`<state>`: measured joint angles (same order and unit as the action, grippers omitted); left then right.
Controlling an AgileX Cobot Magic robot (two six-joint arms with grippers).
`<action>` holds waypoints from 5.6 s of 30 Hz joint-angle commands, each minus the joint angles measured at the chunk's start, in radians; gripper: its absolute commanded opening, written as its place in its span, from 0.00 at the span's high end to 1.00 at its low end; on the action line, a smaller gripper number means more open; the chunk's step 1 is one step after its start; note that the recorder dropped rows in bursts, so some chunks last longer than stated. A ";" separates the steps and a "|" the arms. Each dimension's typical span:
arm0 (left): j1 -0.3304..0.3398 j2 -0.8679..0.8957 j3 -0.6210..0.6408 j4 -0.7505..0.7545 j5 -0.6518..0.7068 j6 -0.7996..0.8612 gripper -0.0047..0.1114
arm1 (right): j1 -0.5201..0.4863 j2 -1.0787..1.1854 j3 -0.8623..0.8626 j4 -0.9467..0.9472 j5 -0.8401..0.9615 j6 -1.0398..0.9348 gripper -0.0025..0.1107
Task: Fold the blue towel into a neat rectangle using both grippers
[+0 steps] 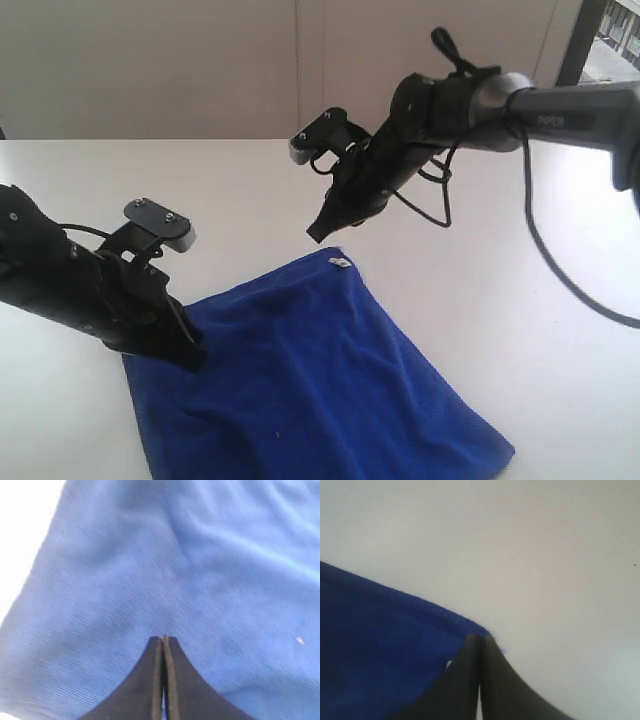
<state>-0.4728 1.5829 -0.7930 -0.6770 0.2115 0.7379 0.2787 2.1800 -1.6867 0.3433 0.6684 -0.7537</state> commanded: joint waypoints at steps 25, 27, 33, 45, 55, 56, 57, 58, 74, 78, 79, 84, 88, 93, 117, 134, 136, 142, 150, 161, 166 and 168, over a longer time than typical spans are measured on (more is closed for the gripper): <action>0.122 0.386 -0.341 0.034 0.136 0.133 0.96 | -0.010 -0.134 0.130 -0.078 0.238 -0.003 0.98; 0.122 0.414 -0.395 0.034 0.164 0.133 0.96 | -0.011 -0.140 0.130 -0.109 0.217 0.018 0.98; 0.122 0.489 -0.542 0.034 0.280 0.133 0.96 | -0.011 -0.140 0.130 -0.220 0.076 0.130 0.98; 0.103 0.268 -0.516 0.028 0.550 0.062 0.96 | -0.102 0.063 -0.015 -0.122 0.011 0.021 0.98; 0.020 0.273 -0.201 -0.018 0.290 0.069 0.96 | -0.102 0.155 -0.058 -0.038 -0.010 -0.032 0.98; 0.020 0.273 -0.195 -0.018 0.290 0.069 0.96 | -0.102 0.158 -0.058 -0.038 -0.015 -0.032 0.98; 0.020 0.273 -0.189 -0.018 0.296 0.069 0.96 | -0.102 0.160 -0.058 -0.038 -0.018 -0.032 0.98; 0.020 0.273 -0.182 -0.018 0.297 0.069 0.96 | -0.102 0.163 -0.058 -0.038 -0.024 -0.030 0.98; 0.022 0.254 -0.161 0.137 0.314 -0.024 0.96 | -0.102 0.166 -0.058 -0.138 -0.048 0.042 0.98; 0.022 0.254 -0.161 0.134 0.313 -0.026 0.96 | -0.102 0.165 -0.058 -0.138 -0.053 0.042 0.98; 0.022 0.254 -0.161 0.131 0.313 -0.026 0.96 | -0.102 0.165 -0.058 -0.138 -0.060 0.042 0.98; 0.022 0.244 -0.170 0.053 0.302 0.023 0.96 | -0.100 0.150 -0.058 -0.059 -0.110 0.006 0.98; 0.022 0.189 -0.194 -0.009 0.296 0.077 0.96 | -0.100 0.088 -0.058 -0.019 -0.113 -0.036 0.98; 0.022 0.108 -0.221 -0.005 0.154 0.077 0.96 | -0.100 -0.012 -0.058 -0.023 -0.023 -0.036 0.98; 0.089 0.494 -0.500 0.017 0.065 0.185 0.96 | -0.100 -0.242 0.183 -0.087 0.262 0.045 0.98; 0.093 0.427 -0.615 0.028 0.292 0.179 0.96 | -0.100 -0.254 0.248 -0.068 0.255 0.085 0.98; 0.093 0.387 -0.615 0.028 0.370 0.171 0.96 | -0.100 -0.254 0.260 -0.028 0.259 0.087 0.98; 0.082 0.388 -0.515 -0.002 0.405 0.164 0.96 | -0.100 -0.254 0.375 0.023 0.160 0.083 0.98; 0.081 0.408 -0.403 -0.205 0.356 0.310 0.96 | -0.094 -0.244 0.522 0.120 -0.012 0.020 0.98; 0.081 0.407 -0.372 0.144 0.328 0.060 0.96 | -0.085 -0.176 0.547 0.109 -0.038 0.023 0.98; 0.084 0.407 -0.372 0.300 0.317 -0.074 0.96 | -0.085 -0.176 0.547 0.109 -0.041 0.023 0.98; 0.084 0.403 -0.372 0.300 0.309 -0.074 0.96 | -0.085 -0.176 0.547 0.109 -0.041 0.023 0.98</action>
<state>-0.3957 1.9643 -1.1834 -0.5168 0.5303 0.6915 0.1899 1.9801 -1.1522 0.4660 0.6437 -0.7236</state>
